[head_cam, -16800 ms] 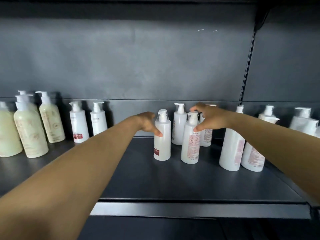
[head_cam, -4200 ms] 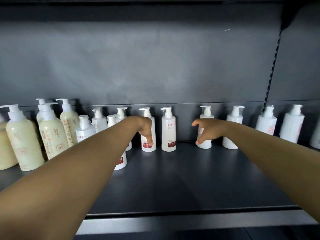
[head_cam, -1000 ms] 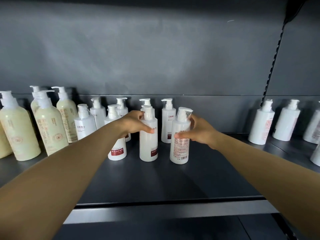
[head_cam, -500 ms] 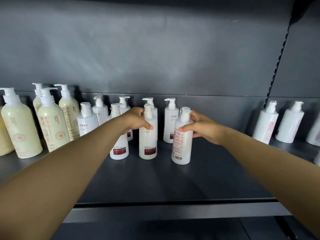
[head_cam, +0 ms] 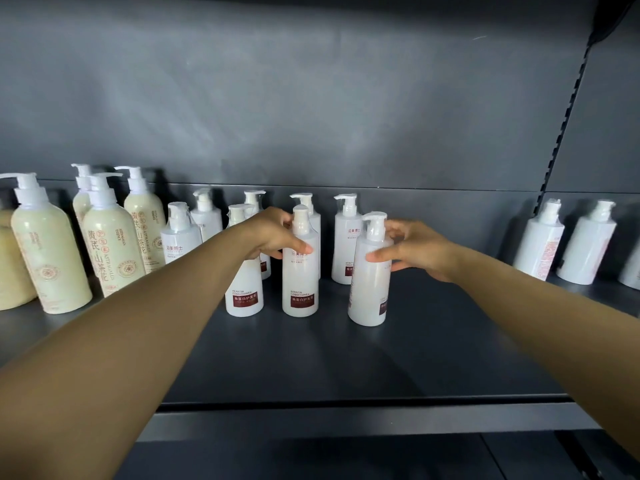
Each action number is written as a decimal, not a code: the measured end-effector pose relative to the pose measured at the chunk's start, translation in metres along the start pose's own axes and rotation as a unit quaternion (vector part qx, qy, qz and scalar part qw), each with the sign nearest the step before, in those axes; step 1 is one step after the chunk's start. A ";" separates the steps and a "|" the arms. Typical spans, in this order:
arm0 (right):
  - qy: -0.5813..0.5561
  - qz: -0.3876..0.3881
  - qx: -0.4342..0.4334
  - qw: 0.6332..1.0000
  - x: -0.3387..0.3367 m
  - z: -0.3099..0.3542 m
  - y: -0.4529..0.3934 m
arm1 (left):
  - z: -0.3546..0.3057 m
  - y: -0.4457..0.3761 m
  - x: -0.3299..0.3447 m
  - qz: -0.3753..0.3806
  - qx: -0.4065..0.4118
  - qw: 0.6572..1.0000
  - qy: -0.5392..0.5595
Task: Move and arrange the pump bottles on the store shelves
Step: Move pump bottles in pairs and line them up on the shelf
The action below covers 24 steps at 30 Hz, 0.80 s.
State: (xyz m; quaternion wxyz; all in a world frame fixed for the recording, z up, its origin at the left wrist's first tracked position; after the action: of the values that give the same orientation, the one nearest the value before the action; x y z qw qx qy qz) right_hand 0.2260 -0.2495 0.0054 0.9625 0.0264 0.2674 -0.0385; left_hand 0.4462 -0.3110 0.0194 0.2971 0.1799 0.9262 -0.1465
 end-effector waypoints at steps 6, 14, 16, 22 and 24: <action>-0.004 -0.021 0.016 1.000 0.002 0.000 -0.001 | 0.002 0.003 0.002 -0.020 0.009 1.000 0.002; 0.022 -0.056 0.000 0.998 0.012 0.007 0.007 | -0.001 0.004 0.003 -0.021 0.006 1.000 0.002; 0.020 -0.080 0.002 0.997 0.016 0.010 0.005 | 0.000 0.004 0.004 -0.022 0.009 1.000 0.005; 0.015 -0.100 0.011 0.995 0.020 0.009 0.004 | 0.002 0.003 0.003 -0.022 0.013 1.000 0.004; 0.014 -0.102 0.012 0.995 0.019 0.009 0.004 | 0.003 0.002 0.004 -0.019 0.015 1.000 0.005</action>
State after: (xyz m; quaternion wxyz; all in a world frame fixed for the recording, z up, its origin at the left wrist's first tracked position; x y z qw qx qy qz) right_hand 0.2475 -0.2473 0.0029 0.9493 0.0113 0.2815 -0.1394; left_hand 0.4456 -0.3090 0.0145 0.2866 0.1674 0.9288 -0.1647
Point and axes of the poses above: each hand's wrist, its own y-axis away from the middle knuckle, its own x-axis out of the palm, z = x × y, the point moved 5 cm from there along -y, towards the middle knuckle, and after that the axes turned 10 degrees about x, right-handed, at the moved point
